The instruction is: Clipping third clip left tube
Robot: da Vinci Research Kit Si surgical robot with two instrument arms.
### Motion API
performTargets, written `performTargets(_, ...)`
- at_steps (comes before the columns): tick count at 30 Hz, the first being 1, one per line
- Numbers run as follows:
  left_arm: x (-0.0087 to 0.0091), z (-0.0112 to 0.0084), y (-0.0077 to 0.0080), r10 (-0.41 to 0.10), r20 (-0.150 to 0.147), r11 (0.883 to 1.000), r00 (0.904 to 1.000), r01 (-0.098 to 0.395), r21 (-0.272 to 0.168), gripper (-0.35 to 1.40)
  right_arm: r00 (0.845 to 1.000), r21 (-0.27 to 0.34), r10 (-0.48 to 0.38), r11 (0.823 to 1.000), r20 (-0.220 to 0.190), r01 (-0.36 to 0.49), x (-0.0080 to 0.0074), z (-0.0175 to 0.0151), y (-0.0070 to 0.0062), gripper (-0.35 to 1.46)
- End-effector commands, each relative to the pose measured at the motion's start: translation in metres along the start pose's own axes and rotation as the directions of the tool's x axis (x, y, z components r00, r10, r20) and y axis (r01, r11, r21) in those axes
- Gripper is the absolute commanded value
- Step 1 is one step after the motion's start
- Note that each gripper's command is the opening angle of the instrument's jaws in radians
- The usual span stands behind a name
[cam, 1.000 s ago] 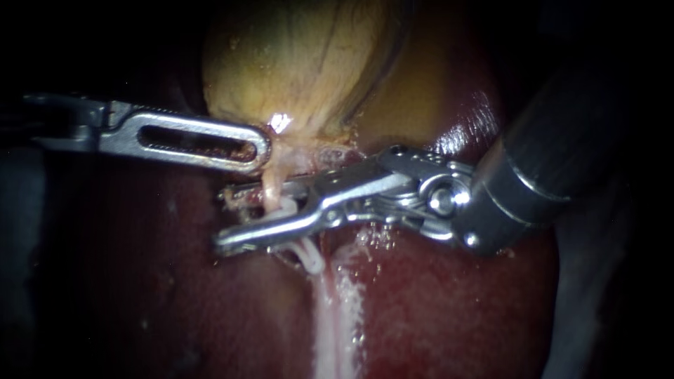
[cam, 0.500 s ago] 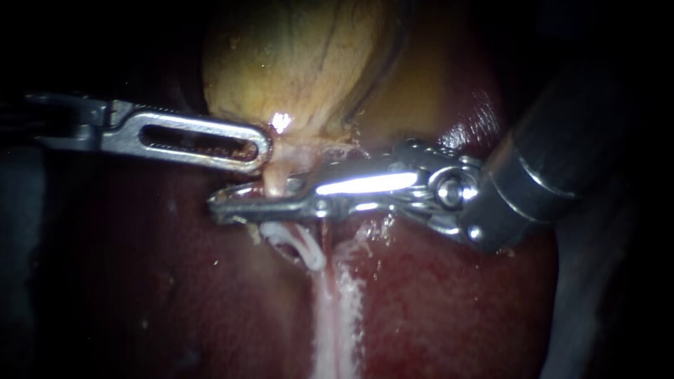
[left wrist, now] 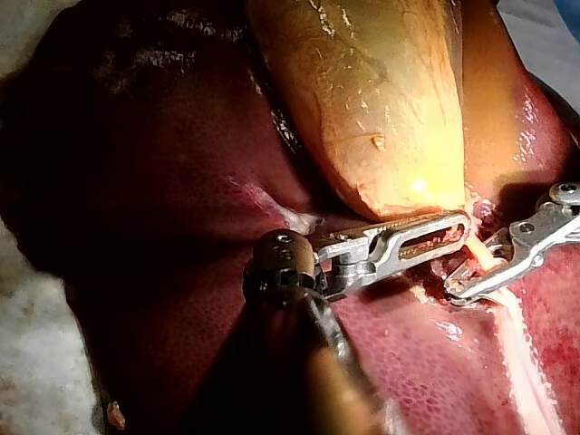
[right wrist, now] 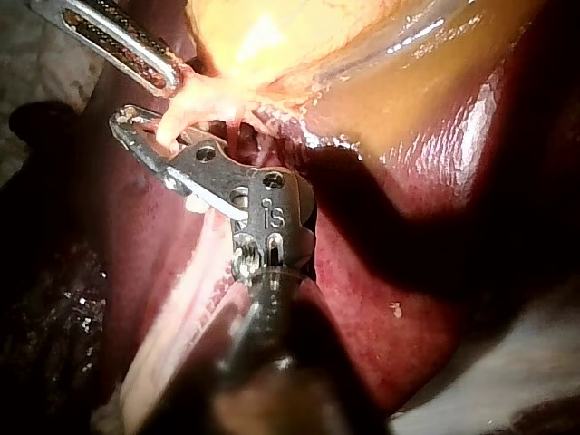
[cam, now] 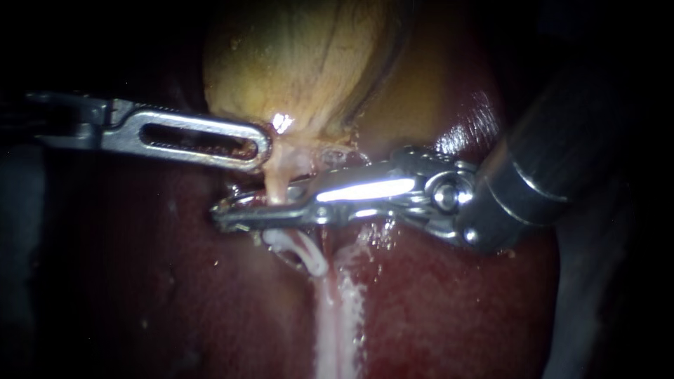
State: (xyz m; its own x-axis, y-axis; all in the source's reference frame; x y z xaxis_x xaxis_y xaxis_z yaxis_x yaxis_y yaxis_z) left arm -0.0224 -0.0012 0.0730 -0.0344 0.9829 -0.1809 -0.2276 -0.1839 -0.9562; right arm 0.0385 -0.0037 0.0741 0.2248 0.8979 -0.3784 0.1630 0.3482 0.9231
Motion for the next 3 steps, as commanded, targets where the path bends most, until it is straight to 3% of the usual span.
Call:
performTargets(1, 0.0, 0.0, 0.0, 0.0, 0.0, 1.0, 1.0, 0.0, 0.0, -0.35, 1.0, 0.0, 0.0, 1.0, 0.0, 0.0, 0.0, 0.0, 0.0, -0.35)
performTargets(3, 0.0, 0.0001, 0.0, 0.0, 0.0, 1.0, 1.0, 0.0, 0.0, -0.35, 1.0, 0.001, -0.001, 1.0, 0.0, 0.001, 0.0, 0.0, 0.0, -0.35)
